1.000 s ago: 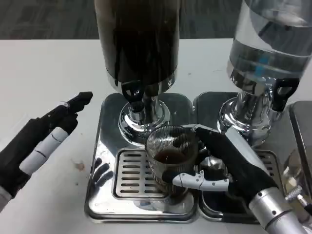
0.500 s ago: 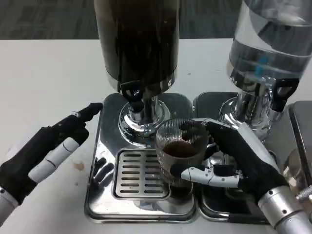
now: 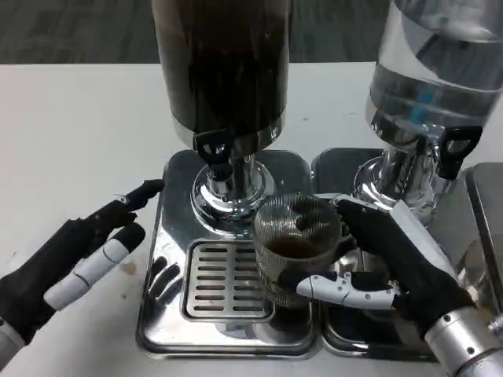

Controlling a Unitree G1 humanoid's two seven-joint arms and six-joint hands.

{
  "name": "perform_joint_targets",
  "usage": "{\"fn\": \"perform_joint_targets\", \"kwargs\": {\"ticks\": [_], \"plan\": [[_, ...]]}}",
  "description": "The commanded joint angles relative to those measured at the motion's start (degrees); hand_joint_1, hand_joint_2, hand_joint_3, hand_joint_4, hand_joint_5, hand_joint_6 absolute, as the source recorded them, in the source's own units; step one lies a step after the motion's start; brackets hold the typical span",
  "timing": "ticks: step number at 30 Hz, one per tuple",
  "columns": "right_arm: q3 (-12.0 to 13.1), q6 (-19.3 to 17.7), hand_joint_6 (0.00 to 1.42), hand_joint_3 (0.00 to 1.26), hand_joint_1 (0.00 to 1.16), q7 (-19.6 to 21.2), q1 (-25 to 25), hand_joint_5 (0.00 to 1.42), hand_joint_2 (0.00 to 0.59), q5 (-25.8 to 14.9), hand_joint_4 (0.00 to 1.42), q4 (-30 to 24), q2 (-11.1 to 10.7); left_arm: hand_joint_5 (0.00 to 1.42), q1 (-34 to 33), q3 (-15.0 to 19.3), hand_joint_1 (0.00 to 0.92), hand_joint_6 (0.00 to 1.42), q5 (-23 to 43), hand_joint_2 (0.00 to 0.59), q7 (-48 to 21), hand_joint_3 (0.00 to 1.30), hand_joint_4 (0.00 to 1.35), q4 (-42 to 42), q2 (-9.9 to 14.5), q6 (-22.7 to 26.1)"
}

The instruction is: Grasp the cup under the faucet to collect the drink, then remove the cup.

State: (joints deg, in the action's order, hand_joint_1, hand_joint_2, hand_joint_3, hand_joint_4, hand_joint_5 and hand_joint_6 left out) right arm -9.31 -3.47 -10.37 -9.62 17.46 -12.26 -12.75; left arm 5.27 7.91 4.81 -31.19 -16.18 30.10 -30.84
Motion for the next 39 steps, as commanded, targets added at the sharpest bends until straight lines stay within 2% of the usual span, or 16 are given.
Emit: {"fn": "perform_joint_targets", "kwargs": {"ticks": [1,9,26,29,33,39], "plan": [[0.56,-0.11,0.58,0.43,0.75,-0.30,-1.13,0.52,0.239,-1.75,0.42,-3.47,-0.10,0.05,1.36,-0.01,0.000,0.07,-0.07,0.142,-0.48,0.12,0.04,1.15,0.85,-0.86],[1.07,1.06,0.58,0.43,0.75,-1.08,-3.86,0.52,0.244,-2.83,0.43,-7.19,-0.60,0.05,3.55,-0.07,0.000,0.07,0.04,0.141,-0.63,0.12,0.04,3.42,1.07,-0.83],[1.58,3.58,0.59,0.45,0.76,-3.48,-10.15,0.53,0.251,-4.54,0.43,-15.46,-1.62,0.05,11.91,0.49,0.000,0.06,1.08,0.130,-1.31,0.12,0.04,14.40,1.36,-0.98],[2.09,3.97,0.59,0.45,0.76,-3.96,-10.73,0.53,0.251,-4.99,0.44,-16.72,-1.94,0.05,13.69,0.98,0.000,0.06,-1.81,0.131,-0.48,0.12,0.04,16.78,2.14,-3.56],[2.38,4.51,0.59,0.45,0.76,-4.60,-10.99,0.53,0.251,-5.62,0.44,-17.74,-2.28,0.04,15.43,2.80,0.000,0.05,-8.89,0.139,1.79,0.10,0.02,18.90,3.74,-9.45],[2.56,4.97,0.59,0.45,0.76,-5.37,-12.28,0.53,0.251,-6.33,0.44,-19.38,-2.80,0.00,17.74,4.90,0.000,0.02,-14.73,0.132,4.58,0.07,0.00,19.72,4.96,-13.55]]}}
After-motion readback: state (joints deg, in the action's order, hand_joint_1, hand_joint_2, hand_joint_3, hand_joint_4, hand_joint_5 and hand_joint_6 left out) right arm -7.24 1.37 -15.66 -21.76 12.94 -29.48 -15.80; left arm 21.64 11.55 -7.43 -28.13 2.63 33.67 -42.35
